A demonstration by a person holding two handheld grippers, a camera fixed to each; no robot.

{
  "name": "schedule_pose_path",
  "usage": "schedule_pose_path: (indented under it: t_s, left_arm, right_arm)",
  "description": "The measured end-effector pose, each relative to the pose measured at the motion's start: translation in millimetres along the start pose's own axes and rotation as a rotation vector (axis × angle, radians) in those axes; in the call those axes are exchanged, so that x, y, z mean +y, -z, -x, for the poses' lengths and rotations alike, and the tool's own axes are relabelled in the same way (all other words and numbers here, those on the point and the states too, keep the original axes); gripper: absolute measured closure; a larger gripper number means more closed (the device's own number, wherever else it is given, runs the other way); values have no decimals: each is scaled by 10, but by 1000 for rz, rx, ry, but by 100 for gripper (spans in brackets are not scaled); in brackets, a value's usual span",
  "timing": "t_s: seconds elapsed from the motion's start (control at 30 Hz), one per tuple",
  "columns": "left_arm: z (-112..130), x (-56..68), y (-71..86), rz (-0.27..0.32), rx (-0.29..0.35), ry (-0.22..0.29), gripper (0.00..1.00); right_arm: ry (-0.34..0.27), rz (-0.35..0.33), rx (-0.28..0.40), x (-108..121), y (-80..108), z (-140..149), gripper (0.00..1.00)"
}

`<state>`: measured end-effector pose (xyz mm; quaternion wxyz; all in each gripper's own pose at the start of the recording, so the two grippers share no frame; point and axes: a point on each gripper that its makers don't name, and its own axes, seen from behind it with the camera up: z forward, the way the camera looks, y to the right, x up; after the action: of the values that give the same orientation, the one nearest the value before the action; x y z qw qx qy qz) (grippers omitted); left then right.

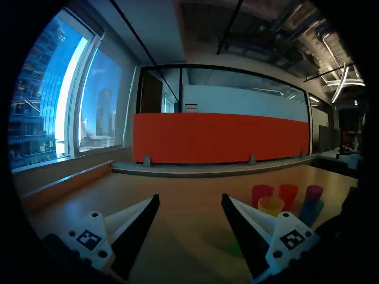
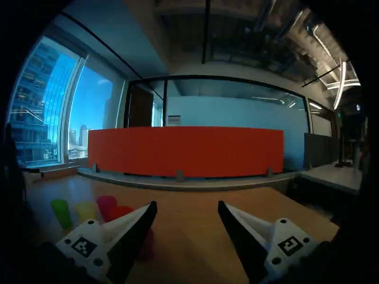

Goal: Pour water

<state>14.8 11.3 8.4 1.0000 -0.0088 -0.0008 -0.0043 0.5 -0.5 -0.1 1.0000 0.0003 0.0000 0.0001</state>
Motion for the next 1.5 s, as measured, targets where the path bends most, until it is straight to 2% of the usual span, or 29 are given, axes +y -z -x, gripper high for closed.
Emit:
schedule_pose_path:
  t_s: [0.3, 0.4, 0.63, 0.8, 1.0, 1.2, 1.5]
  left_arm:
    - [-473, 262, -106, 97, -19, 60, 3]
    - [-673, 336, -133, 134, -10, 57, 3]
    - [-1131, 364, -147, 169, 10, 19, 3]
    - [-1326, 350, -149, 180, 8, -5, 2]
    - [-1417, 416, -173, 216, -11, -2, 3]
    - [-1416, 479, -198, 264, -14, 11, 3]
    - [-1376, 583, -195, 347, -33, -4, 3]
  right_arm:
    - [-26, -81, -14, -324, 30, -463, 0]
    - [-18, -106, -29, -397, 28, -578, 0]
    - [27, -136, -39, -490, 0, -829, 0]
    - [35, -163, -49, -560, -28, -991, 0]
    - [8, -202, -65, -615, -46, -1101, 0]
    - [-9, -236, -84, -662, -40, -1068, 1]
    - [22, -321, -89, -799, -41, -1080, 0]
